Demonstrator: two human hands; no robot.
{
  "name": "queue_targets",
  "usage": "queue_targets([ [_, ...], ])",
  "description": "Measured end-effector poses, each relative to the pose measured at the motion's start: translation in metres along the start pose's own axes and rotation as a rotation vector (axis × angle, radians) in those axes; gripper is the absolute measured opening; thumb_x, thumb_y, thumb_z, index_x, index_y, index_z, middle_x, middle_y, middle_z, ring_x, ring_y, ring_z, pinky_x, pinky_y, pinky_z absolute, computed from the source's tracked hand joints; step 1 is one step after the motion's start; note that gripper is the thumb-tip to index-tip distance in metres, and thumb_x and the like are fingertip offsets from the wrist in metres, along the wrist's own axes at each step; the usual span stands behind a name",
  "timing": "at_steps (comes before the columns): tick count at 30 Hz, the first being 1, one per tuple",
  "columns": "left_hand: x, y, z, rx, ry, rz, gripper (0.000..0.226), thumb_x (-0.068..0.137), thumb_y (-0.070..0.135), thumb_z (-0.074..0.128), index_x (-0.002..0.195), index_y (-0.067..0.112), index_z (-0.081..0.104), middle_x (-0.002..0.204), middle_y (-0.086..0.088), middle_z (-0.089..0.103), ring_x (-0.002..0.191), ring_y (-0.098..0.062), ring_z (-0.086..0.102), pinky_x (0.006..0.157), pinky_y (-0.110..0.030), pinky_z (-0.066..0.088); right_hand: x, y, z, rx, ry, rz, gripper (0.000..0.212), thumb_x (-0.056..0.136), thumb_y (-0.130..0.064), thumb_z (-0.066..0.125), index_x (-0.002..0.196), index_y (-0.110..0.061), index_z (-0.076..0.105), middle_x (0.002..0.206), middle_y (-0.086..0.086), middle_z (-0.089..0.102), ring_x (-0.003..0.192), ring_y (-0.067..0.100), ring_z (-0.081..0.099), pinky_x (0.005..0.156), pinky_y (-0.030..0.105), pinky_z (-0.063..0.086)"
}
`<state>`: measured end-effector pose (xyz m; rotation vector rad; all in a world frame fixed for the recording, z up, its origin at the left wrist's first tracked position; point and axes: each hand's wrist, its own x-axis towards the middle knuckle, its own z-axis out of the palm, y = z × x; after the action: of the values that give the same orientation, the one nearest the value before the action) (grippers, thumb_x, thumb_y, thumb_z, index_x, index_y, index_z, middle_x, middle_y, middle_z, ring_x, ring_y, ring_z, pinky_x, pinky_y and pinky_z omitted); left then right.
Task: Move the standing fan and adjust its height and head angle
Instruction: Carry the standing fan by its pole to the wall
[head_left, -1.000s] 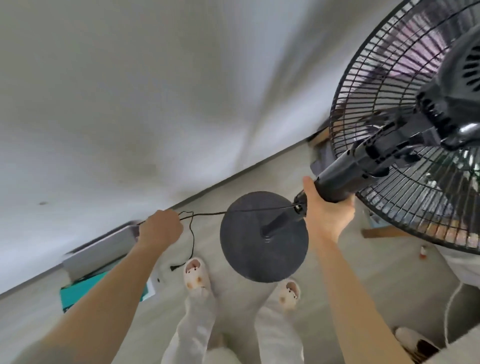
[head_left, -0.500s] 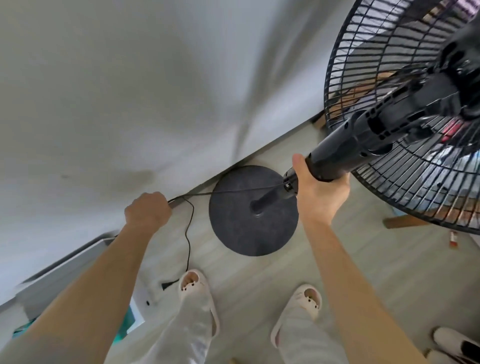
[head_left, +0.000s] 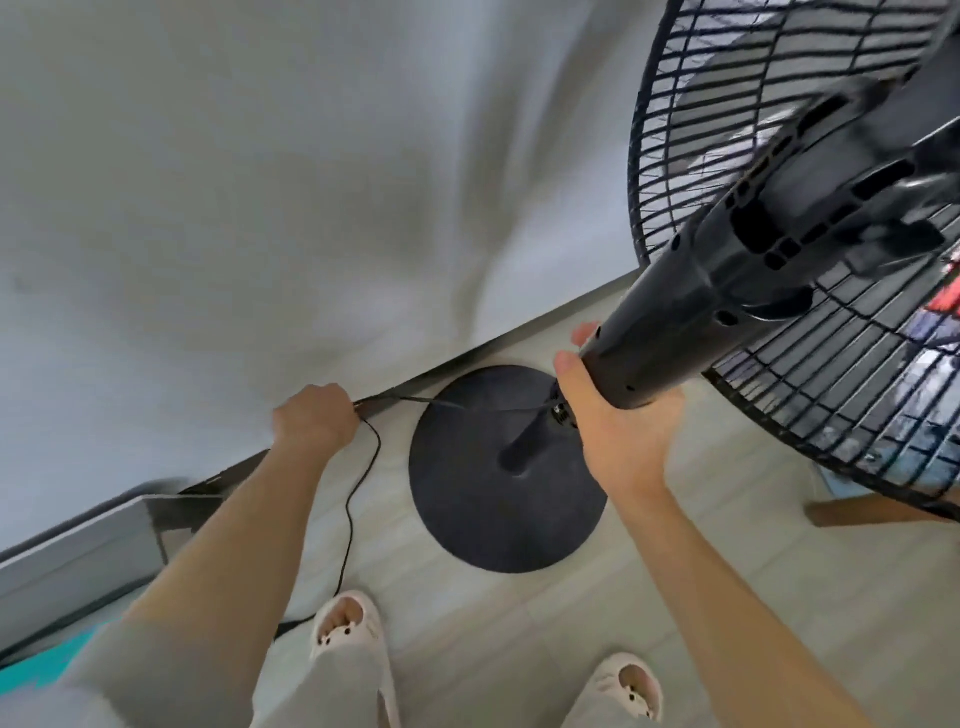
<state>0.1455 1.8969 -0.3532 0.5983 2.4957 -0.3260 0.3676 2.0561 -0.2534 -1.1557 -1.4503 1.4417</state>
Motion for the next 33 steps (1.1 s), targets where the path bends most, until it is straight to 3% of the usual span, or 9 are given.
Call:
queue_targets([
  [3,0.036,0.014,0.037,-0.056,0.086,0.019,0.018,0.092,0.013,0.050,0.102,0.010,0.065,0.102,-0.010,0.063,0.086,-0.030,0.059,0.070,-0.032,0.039,0.000,0.036,-0.002,0.087,-0.074,-0.118,0.018,0.074,-0.006,0.083,0.087,-0.001,0.072,0.078,-0.007,0.077,0.074,0.011,0.074,0.069,0.023,0.057],
  [7,0.057,0.028,0.046,-0.073,0.115,0.082,0.013,0.092,0.012,0.049,0.095,0.012,0.061,0.112,-0.014,0.064,0.086,-0.030,0.057,0.072,-0.033,0.042,0.015,0.025,-0.006,0.125,-0.067,-0.209,0.029,0.066,-0.007,0.079,0.087,0.009,0.068,0.071,-0.007,0.076,0.068,0.010,0.073,0.065,0.022,0.056],
  [13,0.042,0.032,0.046,-0.009,0.161,0.159,0.031,0.095,0.014,0.046,0.118,0.004,0.063,0.125,-0.017,0.062,0.110,-0.036,0.061,0.081,-0.035,0.046,0.012,0.020,-0.021,0.105,-0.118,-0.252,0.014,0.068,-0.003,0.078,0.078,0.003,0.069,0.068,-0.001,0.072,0.061,0.016,0.067,0.058,0.032,0.057],
  [19,-0.019,-0.005,0.025,-0.039,0.228,0.171,0.032,0.098,0.013,0.041,0.116,0.001,0.064,0.125,-0.019,0.063,0.110,-0.036,0.061,0.088,-0.036,0.048,-0.001,0.013,-0.052,-0.023,-0.248,-0.159,0.026,0.067,-0.017,0.085,0.088,-0.003,0.075,0.086,0.007,0.079,0.079,0.019,0.075,0.084,0.047,0.062],
  [23,-0.078,-0.044,0.016,-0.058,0.280,0.134,0.035,0.099,0.015,0.037,0.121,0.004,0.061,0.130,-0.017,0.059,0.113,-0.036,0.058,0.096,-0.040,0.048,-0.016,-0.001,-0.063,-0.172,-0.288,-0.087,0.043,0.062,-0.046,0.088,0.095,-0.027,0.068,0.091,-0.009,0.076,0.088,0.011,0.073,0.085,0.038,0.059],
  [25,-0.099,-0.062,0.017,-0.067,0.307,0.123,0.034,0.098,0.014,0.037,0.118,0.005,0.063,0.128,-0.016,0.060,0.112,-0.034,0.059,0.094,-0.039,0.048,-0.023,-0.001,-0.061,-0.217,-0.283,-0.095,0.047,0.064,-0.050,0.088,0.098,-0.034,0.060,0.100,-0.014,0.071,0.096,0.009,0.068,0.089,0.034,0.055],
  [30,-0.148,-0.117,0.013,-0.120,0.366,0.044,0.026,0.091,0.013,0.043,0.104,0.010,0.066,0.113,-0.012,0.065,0.095,-0.030,0.059,0.083,-0.036,0.049,-0.051,-0.004,-0.056,-0.245,-0.237,-0.129,0.055,0.075,-0.050,0.084,0.114,-0.030,0.051,0.100,-0.016,0.063,0.101,0.019,0.061,0.085,0.032,0.048],
  [33,-0.183,-0.135,0.001,-0.168,0.395,0.014,0.013,0.089,0.012,0.045,0.089,0.011,0.058,0.099,-0.011,0.061,0.086,-0.030,0.057,0.077,-0.034,0.048,-0.064,-0.009,-0.058,-0.282,-0.215,-0.104,0.057,0.078,-0.049,0.081,0.118,-0.027,0.047,0.110,-0.003,0.063,0.107,0.027,0.062,0.092,0.041,0.054],
])
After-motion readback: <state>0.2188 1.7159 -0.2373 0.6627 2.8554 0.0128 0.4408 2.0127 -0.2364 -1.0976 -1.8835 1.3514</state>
